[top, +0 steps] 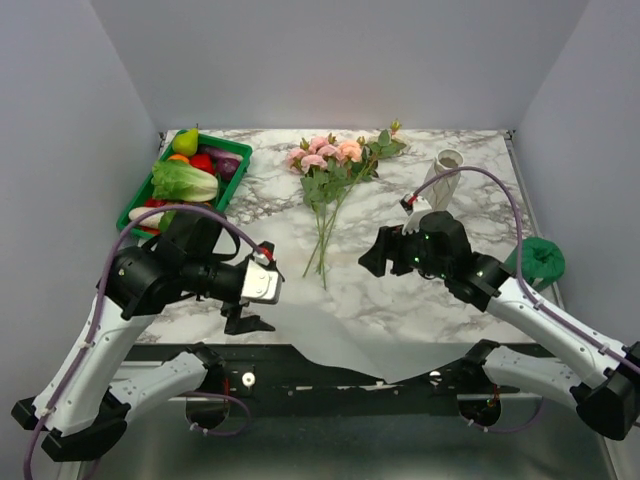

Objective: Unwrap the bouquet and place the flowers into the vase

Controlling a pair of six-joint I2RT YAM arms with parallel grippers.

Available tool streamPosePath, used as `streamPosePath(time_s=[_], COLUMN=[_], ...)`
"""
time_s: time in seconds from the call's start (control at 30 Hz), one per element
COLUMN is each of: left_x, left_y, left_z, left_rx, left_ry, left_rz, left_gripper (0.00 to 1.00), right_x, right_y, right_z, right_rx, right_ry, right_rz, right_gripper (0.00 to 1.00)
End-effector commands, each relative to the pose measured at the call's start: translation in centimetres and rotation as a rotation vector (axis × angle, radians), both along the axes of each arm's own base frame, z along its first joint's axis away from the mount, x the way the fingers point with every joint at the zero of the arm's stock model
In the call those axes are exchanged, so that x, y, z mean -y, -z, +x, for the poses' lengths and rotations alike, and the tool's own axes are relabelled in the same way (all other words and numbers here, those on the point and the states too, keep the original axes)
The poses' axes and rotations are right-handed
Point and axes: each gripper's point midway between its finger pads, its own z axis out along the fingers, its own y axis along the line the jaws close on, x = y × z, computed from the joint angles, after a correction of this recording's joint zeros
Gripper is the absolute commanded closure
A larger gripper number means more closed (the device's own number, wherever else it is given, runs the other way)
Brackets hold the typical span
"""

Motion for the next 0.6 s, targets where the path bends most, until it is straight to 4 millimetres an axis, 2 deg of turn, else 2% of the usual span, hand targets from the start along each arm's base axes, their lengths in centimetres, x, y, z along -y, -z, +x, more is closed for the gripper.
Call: streamPosePath(time_s=[0.0, 0.07, 0.17, 0.2, 0.23, 0.27, 0.33, 0.37, 0.4, 0.43, 0.5, 0.53, 0.57], left_x=[-0.3, 0.3, 1.3, 1.7, 2.0, 2.3, 2.7, 3.0, 2.5, 2.3, 1.9, 0.7, 0.3], left_y=[-2.5, -4.0, -5.3, -5.7, -5.7, -5.3, -5.2, -4.3, -4.1, -3.6, -1.6, -0.8, 1.3], left_z=[-0.5, 0.6, 3.0, 4.4, 5.2, 6.5, 8.7, 10.4, 12.7, 14.1, 17.4, 19.1, 20.4], left_rx=[-0.12, -0.135, -0.107, -0.103, -0.1, -0.118, -0.134, -0.169, -0.179, -0.224, -0.304, -0.344, -0.407], left_ry=[-0.094, -0.15, -0.228, -0.285, -0.31, -0.349, -0.412, -0.447, -0.517, -0.574, -0.648, -0.709, -0.74], left_rz=[0.033, 0.016, -0.015, -0.028, -0.03, -0.02, -0.027, -0.005, -0.012, -0.005, 0.038, 0.037, 0.071], left_gripper=[0.01, 0.01, 0.01, 0.01, 0.01, 0.01, 0.01, 0.01, 0.01, 0.01, 0.05, 0.06, 0.09], right_x=[0.1, 0.1, 0.9, 1.2, 1.4, 1.8, 1.8, 1.7, 1.4, 0.9, -0.3, -1.3, -2.3], right_y=[-0.8, -0.7, -0.1, -0.1, -0.1, 0.3, 0.2, 0.4, 0.2, 0.1, -0.2, 1.5, 0.4], right_z=[1.3, 1.5, 1.9, 2.6, 2.9, 3.2, 4.5, 4.7, 5.2, 6.1, 7.2, 7.7, 8.6], right_rx=[0.04, 0.039, 0.026, 0.03, 0.03, 0.018, 0.011, -0.004, -0.014, -0.027, -0.039, -0.076, -0.063], right_ry=[0.101, 0.111, 0.158, 0.19, 0.207, 0.228, 0.275, 0.287, 0.311, 0.336, 0.329, 0.293, 0.273], right_rz=[0.033, 0.013, -0.055, -0.085, -0.103, -0.137, -0.176, -0.191, -0.176, -0.167, -0.142, -0.177, -0.161], right_gripper=[0.2, 0.2, 0.2, 0.2, 0.18, 0.1, 0.04, 0.0, 0.0, 0.0, 0.0, 0.0, 0.03])
